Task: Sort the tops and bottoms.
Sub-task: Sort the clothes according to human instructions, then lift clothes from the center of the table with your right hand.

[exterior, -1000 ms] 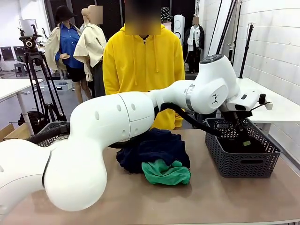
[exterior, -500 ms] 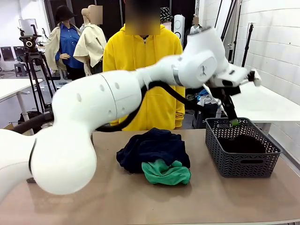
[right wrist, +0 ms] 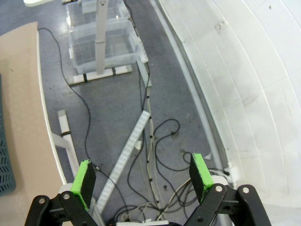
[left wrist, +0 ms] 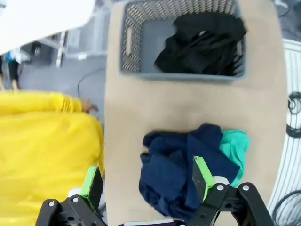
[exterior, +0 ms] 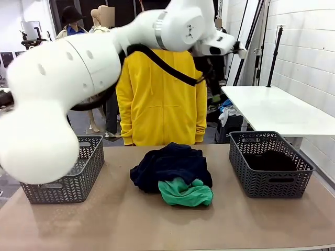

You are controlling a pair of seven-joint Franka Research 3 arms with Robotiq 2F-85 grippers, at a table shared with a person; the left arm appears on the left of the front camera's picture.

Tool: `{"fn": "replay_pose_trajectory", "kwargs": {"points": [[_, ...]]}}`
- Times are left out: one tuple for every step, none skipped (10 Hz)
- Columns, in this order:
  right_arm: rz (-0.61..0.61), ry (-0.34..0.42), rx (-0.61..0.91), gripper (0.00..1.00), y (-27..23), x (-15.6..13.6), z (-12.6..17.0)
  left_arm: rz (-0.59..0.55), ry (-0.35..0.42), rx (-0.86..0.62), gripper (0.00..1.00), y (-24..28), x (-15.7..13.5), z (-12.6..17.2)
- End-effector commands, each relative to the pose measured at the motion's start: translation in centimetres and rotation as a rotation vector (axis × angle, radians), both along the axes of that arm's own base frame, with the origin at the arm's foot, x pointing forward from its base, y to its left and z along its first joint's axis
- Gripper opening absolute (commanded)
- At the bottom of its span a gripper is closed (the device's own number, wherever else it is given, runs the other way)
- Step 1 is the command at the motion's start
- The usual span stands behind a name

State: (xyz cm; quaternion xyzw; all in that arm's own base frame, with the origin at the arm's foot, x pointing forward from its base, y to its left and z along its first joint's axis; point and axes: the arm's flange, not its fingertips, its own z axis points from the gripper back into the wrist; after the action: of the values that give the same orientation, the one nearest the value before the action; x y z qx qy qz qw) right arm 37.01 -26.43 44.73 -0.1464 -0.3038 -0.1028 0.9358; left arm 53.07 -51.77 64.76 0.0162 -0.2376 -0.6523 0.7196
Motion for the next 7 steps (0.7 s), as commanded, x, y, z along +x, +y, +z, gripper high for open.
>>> {"fn": "replay_pose_trajectory", "kwargs": {"points": [[0.007,0.008,-0.003,1.0,-0.1,0.0,0.0,0.159,0.018,-0.024,1.0,9.3,-6.4,-4.7],[0.007,0.008,-0.003,1.0,-0.1,0.0,0.0,0.203,0.024,-0.039,1.0,11.0,-6.6,-5.3],[0.007,0.008,-0.003,1.0,-0.1,0.0,0.0,0.239,0.031,-0.037,1.0,12.2,-7.0,-5.9],[0.007,0.008,-0.003,1.0,-0.1,0.0,0.0,0.29,0.044,-0.015,1.0,13.6,-7.4,-6.6],[0.007,0.008,-0.003,1.0,-0.1,0.0,0.0,0.301,0.047,-0.043,1.0,13.8,-7.3,-7.0],[0.007,0.008,-0.003,1.0,-0.1,0.0,0.0,0.249,0.043,-0.004,1.0,7.3,0.2,-0.4],[0.007,0.008,-0.003,1.0,-0.1,0.0,0.0,0.249,0.043,-0.004,1.0,7.3,0.2,-0.4]]}}
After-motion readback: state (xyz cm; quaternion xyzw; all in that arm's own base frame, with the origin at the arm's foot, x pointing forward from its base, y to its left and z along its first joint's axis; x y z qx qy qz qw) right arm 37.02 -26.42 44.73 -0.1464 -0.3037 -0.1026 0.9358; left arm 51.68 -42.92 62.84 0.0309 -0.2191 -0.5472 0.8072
